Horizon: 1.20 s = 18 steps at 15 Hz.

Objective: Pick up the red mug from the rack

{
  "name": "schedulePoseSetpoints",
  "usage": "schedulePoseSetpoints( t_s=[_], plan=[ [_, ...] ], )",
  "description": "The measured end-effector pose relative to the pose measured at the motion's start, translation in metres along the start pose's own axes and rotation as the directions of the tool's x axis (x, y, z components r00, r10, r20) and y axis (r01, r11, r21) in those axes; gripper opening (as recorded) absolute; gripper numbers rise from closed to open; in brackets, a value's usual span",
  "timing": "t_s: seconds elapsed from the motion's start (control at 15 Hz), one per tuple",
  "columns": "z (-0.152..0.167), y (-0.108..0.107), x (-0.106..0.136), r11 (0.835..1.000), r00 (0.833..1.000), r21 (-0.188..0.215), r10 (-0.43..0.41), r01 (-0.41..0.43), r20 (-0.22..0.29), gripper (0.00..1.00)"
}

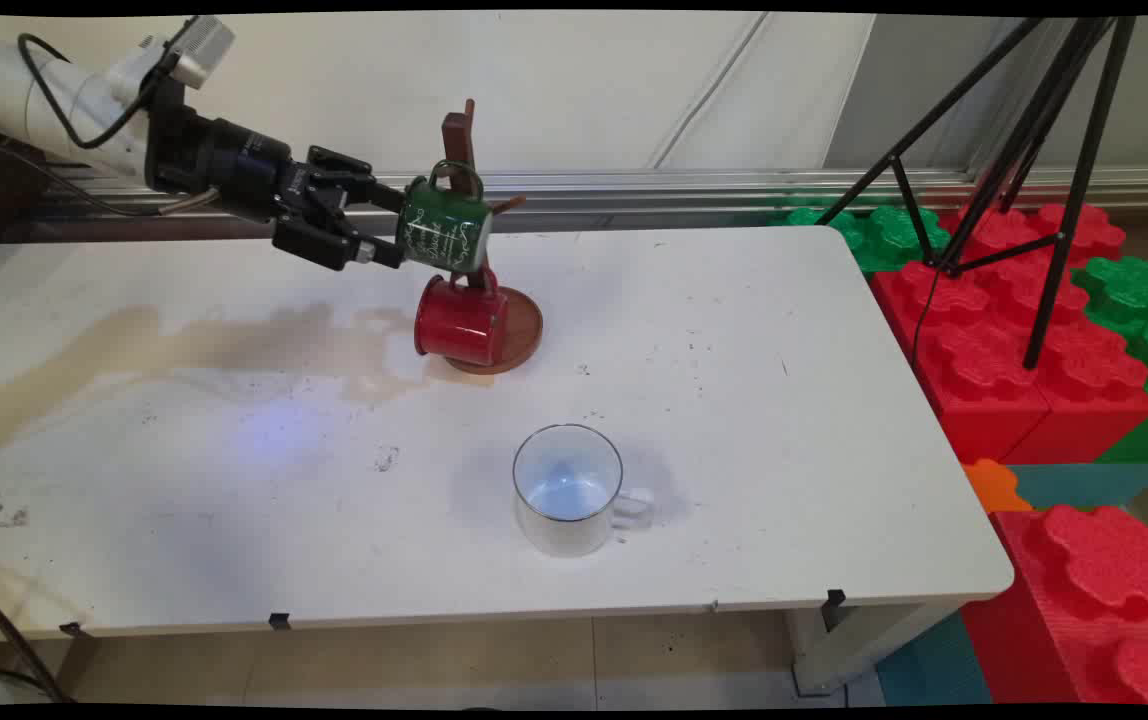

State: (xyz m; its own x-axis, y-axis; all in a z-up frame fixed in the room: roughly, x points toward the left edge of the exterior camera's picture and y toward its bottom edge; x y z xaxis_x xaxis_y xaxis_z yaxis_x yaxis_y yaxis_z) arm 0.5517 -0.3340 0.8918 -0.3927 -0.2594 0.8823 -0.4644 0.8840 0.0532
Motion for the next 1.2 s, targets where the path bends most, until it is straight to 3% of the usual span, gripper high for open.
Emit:
schedulePoseSetpoints(
  t_s=[0.4, 1.2],
  plan=[
    [-0.015, 0.001, 0.006, 0.999, 0.999, 0.009, 0.048, -0.048, 0.003, 1.0],
    [-0.084, 0.008, -0.002, 0.993, 0.993, 0.031, 0.114, -0.115, 0.039, 1.0]
  ],
)
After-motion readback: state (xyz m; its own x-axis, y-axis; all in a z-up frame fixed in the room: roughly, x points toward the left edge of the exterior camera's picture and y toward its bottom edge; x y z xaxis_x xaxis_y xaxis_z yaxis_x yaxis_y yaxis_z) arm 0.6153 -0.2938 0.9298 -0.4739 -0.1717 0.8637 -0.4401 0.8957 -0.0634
